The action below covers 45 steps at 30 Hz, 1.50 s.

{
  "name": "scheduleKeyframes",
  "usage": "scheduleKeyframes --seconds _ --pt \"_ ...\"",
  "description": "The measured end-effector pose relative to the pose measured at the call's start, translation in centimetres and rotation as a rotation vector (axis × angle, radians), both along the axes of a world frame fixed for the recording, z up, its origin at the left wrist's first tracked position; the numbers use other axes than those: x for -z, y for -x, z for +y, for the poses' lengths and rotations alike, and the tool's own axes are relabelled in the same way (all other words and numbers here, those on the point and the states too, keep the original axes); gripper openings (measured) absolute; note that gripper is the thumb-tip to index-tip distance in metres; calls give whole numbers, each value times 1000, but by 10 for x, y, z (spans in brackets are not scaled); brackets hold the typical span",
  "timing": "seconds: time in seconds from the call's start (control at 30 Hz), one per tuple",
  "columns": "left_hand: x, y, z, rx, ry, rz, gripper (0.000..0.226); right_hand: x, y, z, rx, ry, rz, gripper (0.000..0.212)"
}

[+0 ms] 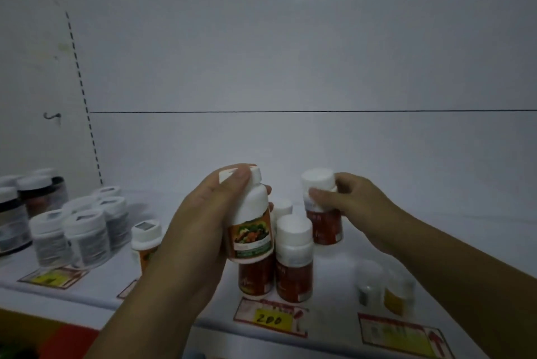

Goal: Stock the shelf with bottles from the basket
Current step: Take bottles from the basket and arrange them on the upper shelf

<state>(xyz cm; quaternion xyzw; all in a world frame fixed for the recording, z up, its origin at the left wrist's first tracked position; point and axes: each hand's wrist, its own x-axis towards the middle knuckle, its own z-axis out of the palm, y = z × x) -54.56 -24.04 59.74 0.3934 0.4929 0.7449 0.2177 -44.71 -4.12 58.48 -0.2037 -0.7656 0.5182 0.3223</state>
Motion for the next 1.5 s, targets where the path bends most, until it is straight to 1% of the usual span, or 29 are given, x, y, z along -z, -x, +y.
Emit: scheduleKeyframes --seconds 0.07,0.13,0.3,0.37,0.4,0.47,0.5,0.53,0.57,0.6,0.63,0.67,0.7,0.8,0.87,0.9,0.97,1.03,1.1,1.17,1.23,1.3,1.37,1.4,1.5 --pt "0 20 2 25 -2 8 45 7 11 7 -59 20 -95 23" --pt "0 38 6 42 4 10 43 15 18 13 -109 70 -151 28" --pt "-4 63 12 68 -4 48 36 27 25 18 -177 125 -260 31" --pt "-9 65 7 46 -18 91 34 19 21 18 -160 124 -256 30" --pt "-13 64 2 25 -20 122 34 12 17 19 -107 84 -242 36" --pt "-23 64 -11 -22 -1 185 42 -12 13 17 50 -106 -184 56" --pt "-29 66 -17 -35 15 194 48 -28 13 10 86 -208 -120 55" --pt "-35 68 -22 -34 31 189 51 -42 16 1 63 -288 -39 43" --pt "-42 70 -26 -28 50 183 56 -55 19 -11 -21 -355 29 34" --pt "-48 73 -28 -25 79 184 61 -66 25 -27 -134 -423 68 32" --pt "-53 75 -29 -23 111 192 67 -75 33 -43 -238 -487 68 37" --pt "-56 76 -28 -23 138 205 71 -81 42 -59 -311 -551 43 43" --pt "-56 77 -26 -28 150 218 73 -86 51 -73 -358 -589 17 45" --pt "-51 84 -21 -42 93 164 72 -96 75 -101 -433 -647 -23 27" --pt "-46 96 -21 -67 45 137 64 -100 89 -108 -441 -665 -53 21" --pt "-45 104 -21 -76 37 157 62 -102 95 -110 -443 -649 -67 19" --pt "-41 119 -23 -61 41 203 62 -106 112 -114 -440 -602 -80 18" --pt "-33 138 -26 -37 19 208 59 -108 133 -115 -386 -591 -100 27" --pt "-11 160 -30 -125 8 206 46 -103 158 -112 -257 -606 -168 36" --pt "18 185 -32 -216 58 150 36 -92 180 -106 -148 -643 -271 36" --pt "50 206 -32 -188 159 60 37 -76 199 -100 -99 -673 -420 37" --pt "75 213 -34 -128 284 38 46 -61 212 -98 -127 -617 -554 38" --pt "86 214 -32 -37 335 9 54 -48 222 -96 -189 -551 -649 36" --pt "87 214 -28 -2 353 -5 55 -43 226 -95 -224 -522 -684 34" --pt "81 216 -17 91 406 25 46 -31 231 -93 -297 -430 -743 27"
